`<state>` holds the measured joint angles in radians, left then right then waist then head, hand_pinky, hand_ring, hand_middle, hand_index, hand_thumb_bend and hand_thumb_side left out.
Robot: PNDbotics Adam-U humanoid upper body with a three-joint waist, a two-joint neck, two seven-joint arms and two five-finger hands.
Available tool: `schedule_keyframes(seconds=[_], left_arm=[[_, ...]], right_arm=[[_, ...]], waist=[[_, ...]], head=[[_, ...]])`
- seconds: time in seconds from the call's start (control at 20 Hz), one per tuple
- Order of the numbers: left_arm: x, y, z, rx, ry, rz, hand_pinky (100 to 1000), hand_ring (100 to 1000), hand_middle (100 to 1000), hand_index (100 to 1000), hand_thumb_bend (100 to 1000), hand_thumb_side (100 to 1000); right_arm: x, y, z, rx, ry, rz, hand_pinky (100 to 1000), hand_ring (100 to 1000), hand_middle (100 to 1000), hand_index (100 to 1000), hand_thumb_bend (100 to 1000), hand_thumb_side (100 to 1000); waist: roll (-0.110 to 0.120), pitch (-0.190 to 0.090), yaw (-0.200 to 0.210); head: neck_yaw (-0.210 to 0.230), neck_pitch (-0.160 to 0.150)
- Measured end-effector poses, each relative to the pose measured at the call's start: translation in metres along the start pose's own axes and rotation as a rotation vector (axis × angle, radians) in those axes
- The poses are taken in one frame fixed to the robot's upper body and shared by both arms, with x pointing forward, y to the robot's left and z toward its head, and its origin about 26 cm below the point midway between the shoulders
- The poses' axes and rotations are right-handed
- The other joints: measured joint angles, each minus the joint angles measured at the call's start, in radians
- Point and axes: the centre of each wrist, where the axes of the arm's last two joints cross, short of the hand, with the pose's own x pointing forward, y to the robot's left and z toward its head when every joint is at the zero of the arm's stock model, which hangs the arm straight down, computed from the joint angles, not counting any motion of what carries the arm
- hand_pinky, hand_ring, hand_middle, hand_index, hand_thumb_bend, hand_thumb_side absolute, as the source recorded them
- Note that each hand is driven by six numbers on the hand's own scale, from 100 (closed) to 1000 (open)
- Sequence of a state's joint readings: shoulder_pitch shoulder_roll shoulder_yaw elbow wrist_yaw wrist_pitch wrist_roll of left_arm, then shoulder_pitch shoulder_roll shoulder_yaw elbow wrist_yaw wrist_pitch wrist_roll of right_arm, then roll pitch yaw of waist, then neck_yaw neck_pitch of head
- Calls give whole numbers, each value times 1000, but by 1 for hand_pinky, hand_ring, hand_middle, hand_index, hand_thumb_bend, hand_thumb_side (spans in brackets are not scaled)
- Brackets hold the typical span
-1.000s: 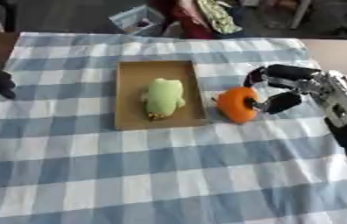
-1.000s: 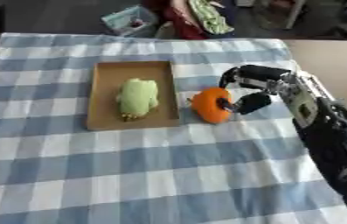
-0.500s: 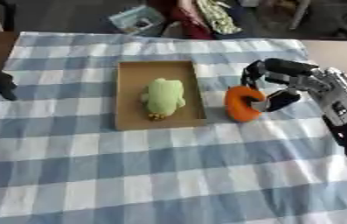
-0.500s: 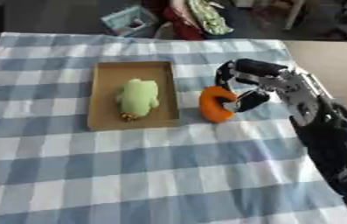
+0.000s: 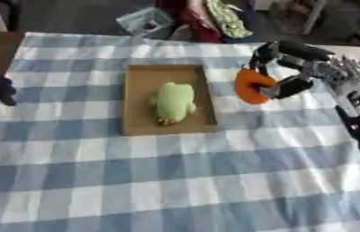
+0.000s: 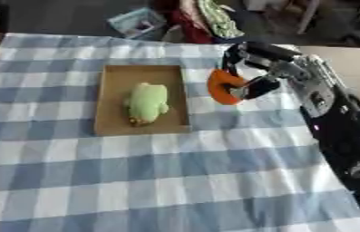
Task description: Pick up objects on the table and place them in the box.
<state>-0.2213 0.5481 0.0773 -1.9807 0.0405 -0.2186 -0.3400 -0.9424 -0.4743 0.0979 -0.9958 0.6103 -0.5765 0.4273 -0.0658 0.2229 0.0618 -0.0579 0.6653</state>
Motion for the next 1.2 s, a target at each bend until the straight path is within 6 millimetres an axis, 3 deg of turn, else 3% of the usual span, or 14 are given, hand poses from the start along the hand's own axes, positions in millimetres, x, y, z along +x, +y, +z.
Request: schedule_keyframes(seconds=[0.35,0.65,0.95,1.2], left_arm=[[5,0,-14,-17,-61,32,735,563,578,731,100,706],[9,-1,-24,-25,-114,61,737,563,577,731,100,712],[11,-2,-29,-33,-137,76,738,563,577,730,100,720],[12,-1,-31,-37,-143,80,739,563,577,731,100,723]], right_arm=[[-5,-14,-3,-99,54,-26,800,769,580,345,100,100],[-6,-10,-10,-141,86,-49,802,771,578,349,100,100],[0,4,-25,-131,77,-72,803,771,578,355,100,101],[7,15,-37,-102,63,-73,803,773,583,392,100,164]], waist=[[-22,8,94],[-39,21,174],[-47,31,199],[-48,36,207]], head=[[-29,-23],[-52,-44],[-63,-53],[-69,-60]])
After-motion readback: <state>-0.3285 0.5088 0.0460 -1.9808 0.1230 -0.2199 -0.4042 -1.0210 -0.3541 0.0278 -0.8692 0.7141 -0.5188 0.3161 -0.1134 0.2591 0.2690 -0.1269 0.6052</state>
